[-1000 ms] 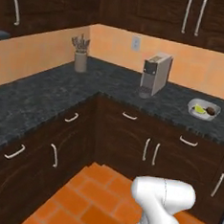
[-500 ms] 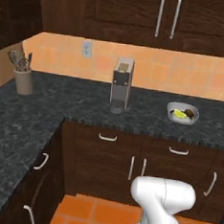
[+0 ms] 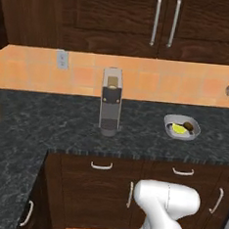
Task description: Take the meat container that has the steak and place it on the second highest rack of the freezer. Then take the vegetable container that has the lemon wedge and mushroom and place it on the highest rack of the freezer.
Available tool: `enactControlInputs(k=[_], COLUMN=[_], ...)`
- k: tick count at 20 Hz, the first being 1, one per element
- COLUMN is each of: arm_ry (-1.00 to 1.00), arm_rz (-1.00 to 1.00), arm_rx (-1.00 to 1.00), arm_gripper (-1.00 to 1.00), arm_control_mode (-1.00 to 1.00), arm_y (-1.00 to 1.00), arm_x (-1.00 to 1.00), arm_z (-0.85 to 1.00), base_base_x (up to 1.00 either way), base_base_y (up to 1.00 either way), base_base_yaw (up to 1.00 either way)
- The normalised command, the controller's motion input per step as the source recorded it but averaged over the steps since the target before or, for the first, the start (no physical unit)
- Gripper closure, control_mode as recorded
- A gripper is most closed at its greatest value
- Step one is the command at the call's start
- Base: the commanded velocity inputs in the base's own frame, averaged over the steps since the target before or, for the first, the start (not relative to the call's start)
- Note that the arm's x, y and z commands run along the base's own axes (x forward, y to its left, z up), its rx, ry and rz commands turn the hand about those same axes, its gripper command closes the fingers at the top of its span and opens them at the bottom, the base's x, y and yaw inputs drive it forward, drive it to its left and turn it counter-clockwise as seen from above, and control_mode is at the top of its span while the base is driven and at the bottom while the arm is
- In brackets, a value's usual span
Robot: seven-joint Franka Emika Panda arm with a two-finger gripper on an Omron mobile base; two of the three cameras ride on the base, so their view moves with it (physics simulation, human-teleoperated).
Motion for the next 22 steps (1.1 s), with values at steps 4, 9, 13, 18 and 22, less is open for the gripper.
enactControlInputs(k=[4,9,13,18,22], arm_ry=[0.0,0.0,0.09,0.44,0.49], arm_rz=[0.0,0.0,-0.03,0.0,0.01], arm_rx=[0.0,0.0,0.0,0.0,0.0], arm_gripper=[-1.0,-1.0,-1.0,-1.0,-1.0], arm_control_mode=[1.0,1.0,-1.0,-1.0,-1.0], arm_y=[0.0,0.0,-0.05,-0.53,-0.15], arm_x=[0.0,0.0,0.05,0.44,0.59], arm_z=[0.0,0.0,-0.13,-0.81,-0.95], base_base_x=[0.68,0.66,0.16,0.0,0.0], base_base_y=[0.0,0.11,0.01,0.0,0.0], base_base_yaw=[-0.28,-0.16,-0.05,0.0,0.0])
